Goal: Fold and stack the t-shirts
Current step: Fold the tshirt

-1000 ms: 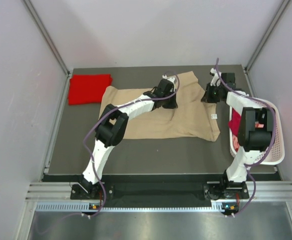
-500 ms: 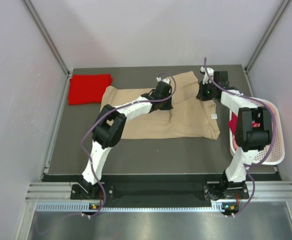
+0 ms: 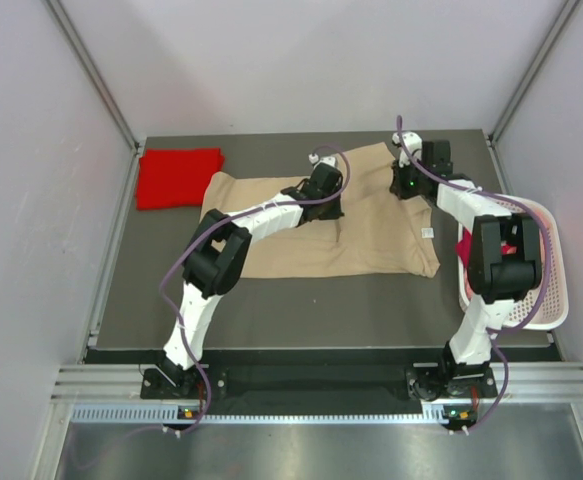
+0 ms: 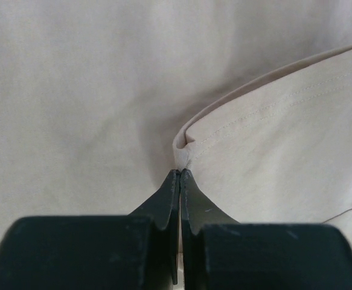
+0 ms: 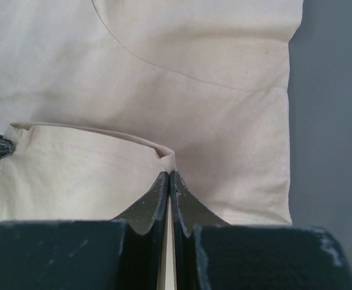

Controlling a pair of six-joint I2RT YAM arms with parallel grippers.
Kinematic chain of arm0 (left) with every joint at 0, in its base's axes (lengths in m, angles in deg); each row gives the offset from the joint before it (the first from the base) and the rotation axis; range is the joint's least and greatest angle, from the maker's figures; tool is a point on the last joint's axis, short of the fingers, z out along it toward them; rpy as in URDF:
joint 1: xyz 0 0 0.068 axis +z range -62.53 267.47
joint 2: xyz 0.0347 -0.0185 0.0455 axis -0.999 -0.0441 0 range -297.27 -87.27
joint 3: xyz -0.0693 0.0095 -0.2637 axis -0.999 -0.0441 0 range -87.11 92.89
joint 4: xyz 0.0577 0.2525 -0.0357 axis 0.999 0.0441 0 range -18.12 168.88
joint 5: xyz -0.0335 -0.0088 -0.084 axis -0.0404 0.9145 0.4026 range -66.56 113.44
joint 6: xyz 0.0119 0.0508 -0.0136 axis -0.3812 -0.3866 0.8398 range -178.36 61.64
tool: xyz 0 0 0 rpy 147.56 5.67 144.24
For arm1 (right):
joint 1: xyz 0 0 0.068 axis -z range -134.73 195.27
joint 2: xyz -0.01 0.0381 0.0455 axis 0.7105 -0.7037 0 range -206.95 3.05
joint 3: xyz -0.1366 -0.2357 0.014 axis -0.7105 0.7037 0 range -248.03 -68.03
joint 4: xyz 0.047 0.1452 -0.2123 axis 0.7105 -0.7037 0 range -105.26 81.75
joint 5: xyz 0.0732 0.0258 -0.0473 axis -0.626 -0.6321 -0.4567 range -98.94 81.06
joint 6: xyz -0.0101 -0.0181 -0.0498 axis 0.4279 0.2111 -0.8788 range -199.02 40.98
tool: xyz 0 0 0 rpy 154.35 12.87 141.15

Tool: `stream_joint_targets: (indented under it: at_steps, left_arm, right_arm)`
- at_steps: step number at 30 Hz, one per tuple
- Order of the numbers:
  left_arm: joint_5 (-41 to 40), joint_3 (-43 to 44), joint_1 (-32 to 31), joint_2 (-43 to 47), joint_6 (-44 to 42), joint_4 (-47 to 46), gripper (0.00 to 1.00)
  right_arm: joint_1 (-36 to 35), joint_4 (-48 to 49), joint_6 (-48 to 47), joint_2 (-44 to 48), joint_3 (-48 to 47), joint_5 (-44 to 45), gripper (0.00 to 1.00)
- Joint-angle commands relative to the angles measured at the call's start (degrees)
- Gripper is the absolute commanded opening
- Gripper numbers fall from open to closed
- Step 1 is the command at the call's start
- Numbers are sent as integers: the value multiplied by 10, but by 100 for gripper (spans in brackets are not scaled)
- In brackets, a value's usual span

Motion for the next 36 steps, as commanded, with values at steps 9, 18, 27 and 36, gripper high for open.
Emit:
stream_joint_targets:
  at_steps: [9, 18, 27, 36]
  left_arm:
    - [-51, -16, 4, 36, 25, -2, 0]
    - [-49, -23, 7, 31, 32, -1, 0]
    - [-52, 8, 18, 10, 53, 41, 0]
    - [-70, 24, 22, 75, 26, 92, 50]
  right_arm:
    - [-16, 48, -48, -2, -47, -17, 0]
    - [-28, 36, -66, -30, -73, -32, 1]
    - [-29, 13, -62, -55, -90, -22, 14]
    - [-29, -154, 138, 9, -172, 173, 51]
